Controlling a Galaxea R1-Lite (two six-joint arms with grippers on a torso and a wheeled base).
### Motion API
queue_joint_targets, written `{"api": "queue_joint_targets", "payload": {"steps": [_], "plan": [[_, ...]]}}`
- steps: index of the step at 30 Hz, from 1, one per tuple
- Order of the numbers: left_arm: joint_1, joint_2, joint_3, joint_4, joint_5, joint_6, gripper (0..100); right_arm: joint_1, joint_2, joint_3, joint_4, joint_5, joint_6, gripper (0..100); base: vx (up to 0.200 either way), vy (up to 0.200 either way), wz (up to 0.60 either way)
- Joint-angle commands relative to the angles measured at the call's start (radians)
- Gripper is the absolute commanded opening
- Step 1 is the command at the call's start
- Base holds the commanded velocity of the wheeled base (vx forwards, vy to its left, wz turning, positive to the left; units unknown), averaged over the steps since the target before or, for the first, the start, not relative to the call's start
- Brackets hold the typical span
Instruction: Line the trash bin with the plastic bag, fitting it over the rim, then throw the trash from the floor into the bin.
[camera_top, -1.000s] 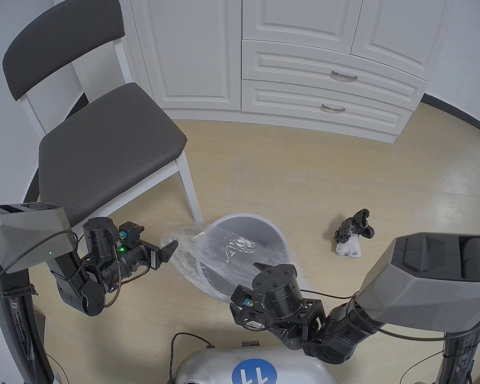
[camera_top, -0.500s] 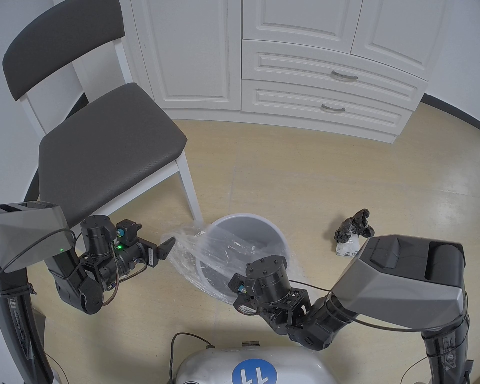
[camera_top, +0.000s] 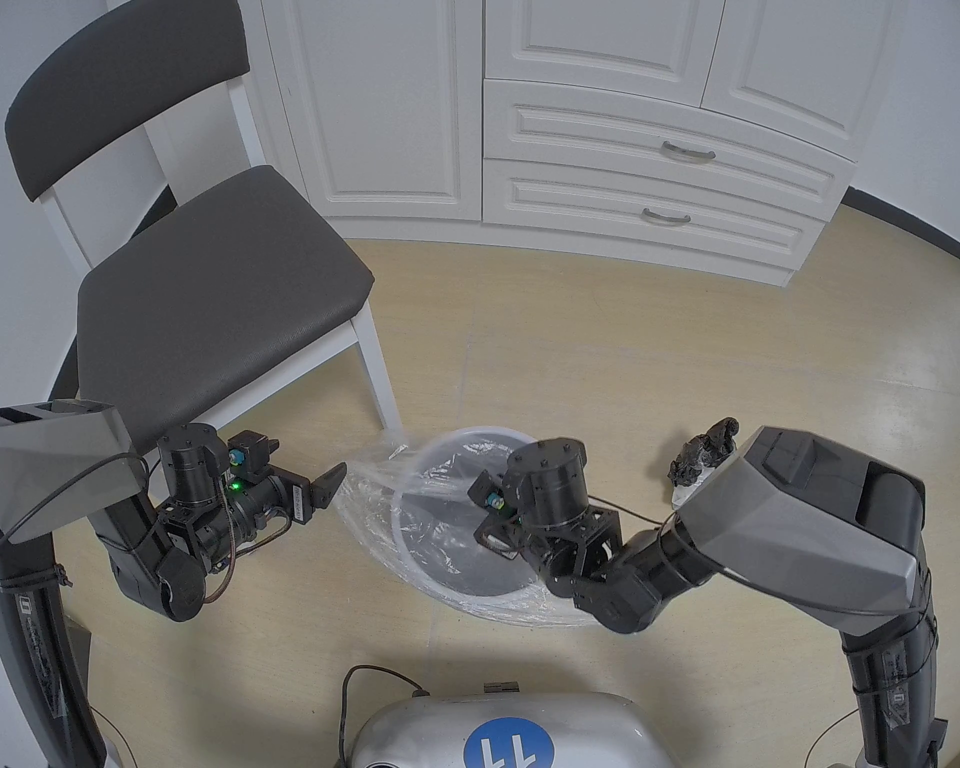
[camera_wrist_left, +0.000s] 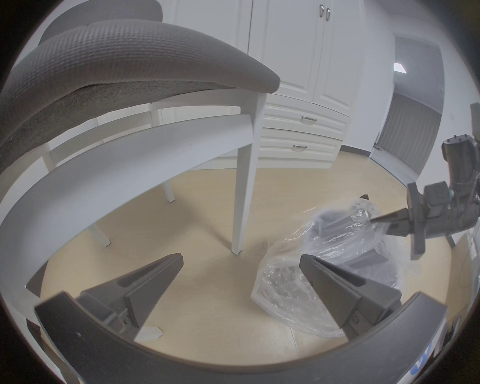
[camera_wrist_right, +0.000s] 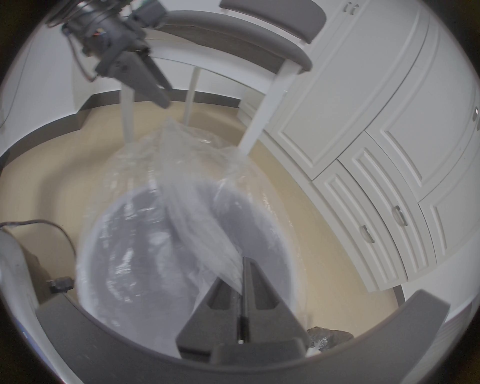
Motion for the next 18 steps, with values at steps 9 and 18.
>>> {"api": "queue_joint_targets", "payload": {"steps": [9,18], "plan": [[-0.008,0.032,-0.074,-0.049,0.009,-0.128,100,-0.117,0.116,-0.38,0.171,0.011,-0.002,0,0.0,0.0,0.0],[-0.008,0.032,-0.071,-0.073,0.009,-0.128,100,-0.152,0.248,-0.684,0.303,0.014,-0.002,0,0.0,0.0,0.0]]}}
